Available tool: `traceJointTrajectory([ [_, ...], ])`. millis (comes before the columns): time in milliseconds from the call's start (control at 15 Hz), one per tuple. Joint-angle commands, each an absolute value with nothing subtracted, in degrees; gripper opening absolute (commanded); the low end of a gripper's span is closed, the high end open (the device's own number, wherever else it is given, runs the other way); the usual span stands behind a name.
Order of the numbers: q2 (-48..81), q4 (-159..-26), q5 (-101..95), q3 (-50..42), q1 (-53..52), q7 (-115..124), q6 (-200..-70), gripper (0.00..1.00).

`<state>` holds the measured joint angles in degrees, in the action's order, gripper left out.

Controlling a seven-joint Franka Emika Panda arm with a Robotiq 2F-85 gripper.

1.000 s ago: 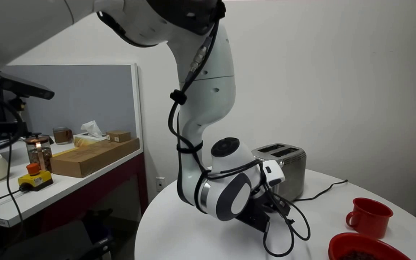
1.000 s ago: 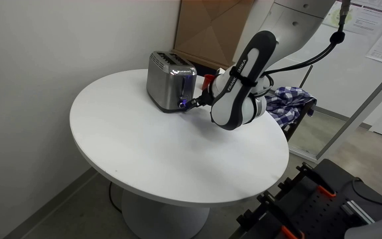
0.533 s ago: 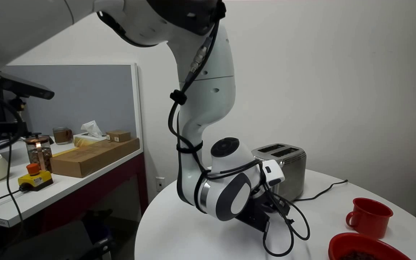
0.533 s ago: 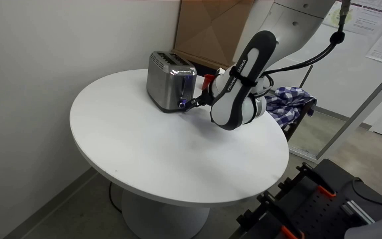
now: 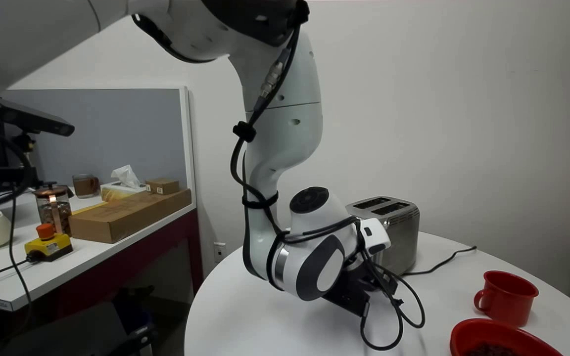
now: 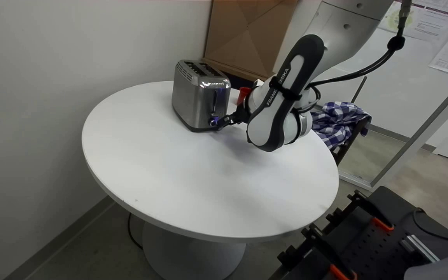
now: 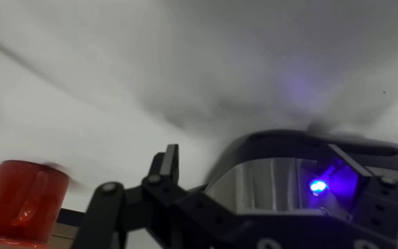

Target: Press the button on the toaster

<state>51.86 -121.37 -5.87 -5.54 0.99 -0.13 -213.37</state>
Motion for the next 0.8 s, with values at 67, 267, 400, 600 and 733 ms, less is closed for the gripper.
traceJointTrajectory([
  [67,50.36,-121.33,-3.16,-5.84,0.24,-2.24,-211.62,1.00],
  [267,50.57,-121.03,-3.19,-5.69,0.37,-2.20,-212.22,1.00],
  [400,50.68,-120.93,-3.52,-5.31,0.74,-1.99,-213.13,1.00],
  [600,50.73,-120.77,-3.87,-5.03,1.11,-1.88,-214.32,1.00],
  [733,50.93,-120.72,-3.82,-5.13,1.07,-2.02,-215.40,1.00],
])
